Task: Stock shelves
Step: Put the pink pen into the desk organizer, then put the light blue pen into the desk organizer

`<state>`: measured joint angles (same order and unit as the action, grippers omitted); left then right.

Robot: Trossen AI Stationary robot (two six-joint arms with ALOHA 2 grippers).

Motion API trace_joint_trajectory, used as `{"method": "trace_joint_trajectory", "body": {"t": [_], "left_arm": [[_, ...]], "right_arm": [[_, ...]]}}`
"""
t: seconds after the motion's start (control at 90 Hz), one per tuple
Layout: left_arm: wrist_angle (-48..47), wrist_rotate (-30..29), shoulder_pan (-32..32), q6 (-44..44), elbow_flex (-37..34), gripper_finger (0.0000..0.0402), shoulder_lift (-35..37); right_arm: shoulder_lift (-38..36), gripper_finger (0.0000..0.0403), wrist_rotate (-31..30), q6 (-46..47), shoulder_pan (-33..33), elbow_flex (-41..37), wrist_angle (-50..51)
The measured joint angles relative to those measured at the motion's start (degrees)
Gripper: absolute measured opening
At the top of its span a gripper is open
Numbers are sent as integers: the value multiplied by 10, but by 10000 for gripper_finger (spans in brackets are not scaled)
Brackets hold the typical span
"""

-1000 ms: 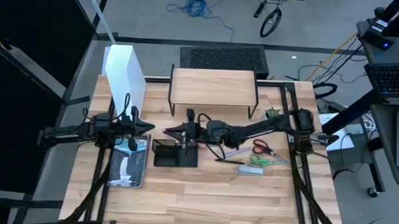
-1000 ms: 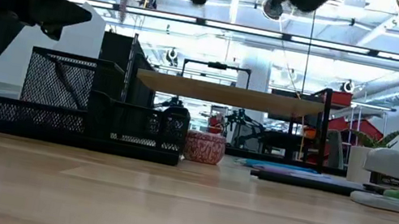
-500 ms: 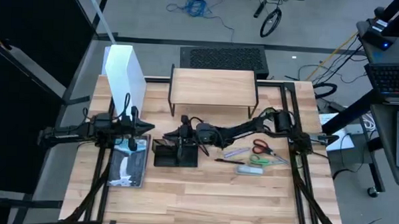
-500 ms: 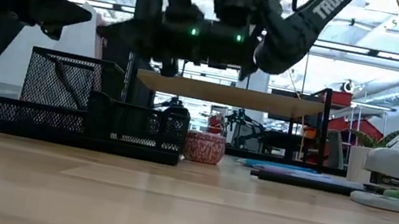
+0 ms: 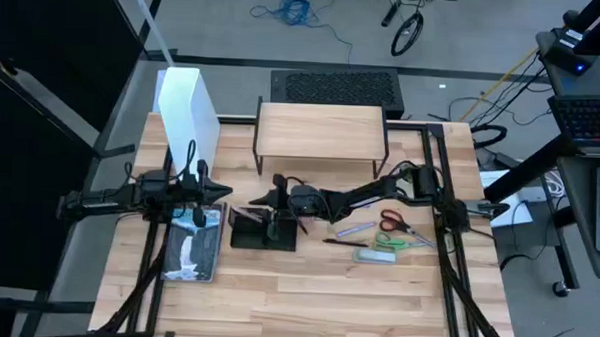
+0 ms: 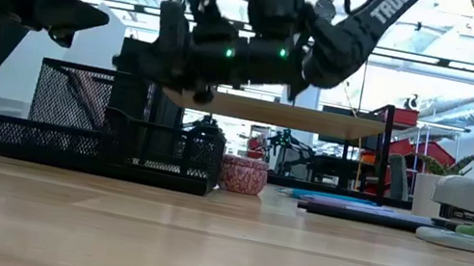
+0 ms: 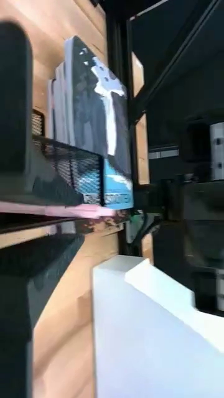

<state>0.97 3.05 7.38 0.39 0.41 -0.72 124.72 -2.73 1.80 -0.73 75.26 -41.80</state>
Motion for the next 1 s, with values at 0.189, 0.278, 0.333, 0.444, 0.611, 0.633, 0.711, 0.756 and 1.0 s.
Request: {"method": "trace_joint_trajectory", "body": {"t": [0.189,0.278,0.333,0.444,0.611,0.633,0.711,0.756,1.0], "left_arm": [[0,0,0,0,0,4,0],[0,0,0,0,0,4,0],[0,0,0,0,0,4,0],[0,0,0,0,0,4,0],[0,0,0,0,0,4,0],[0,0,0,0,0,4,0],[0,0,0,0,0,4,0],[0,0,0,0,0,4,0],[0,0,0,0,0,4,0]], "right_arm": [[-128,145,-3,-45,0,0,244],[-206,153,-3,-48,0,0,423],[-251,154,-3,-38,0,0,534],[-319,149,-4,20,-4,0,719],[-354,139,-5,73,-37,0,925],[-353,138,-6,74,-44,0,940],[-343,136,-5,62,-67,-8,952],[-337,135,-5,47,-81,-21,941],[-296,134,-49,11,-114,-114,875]]}}
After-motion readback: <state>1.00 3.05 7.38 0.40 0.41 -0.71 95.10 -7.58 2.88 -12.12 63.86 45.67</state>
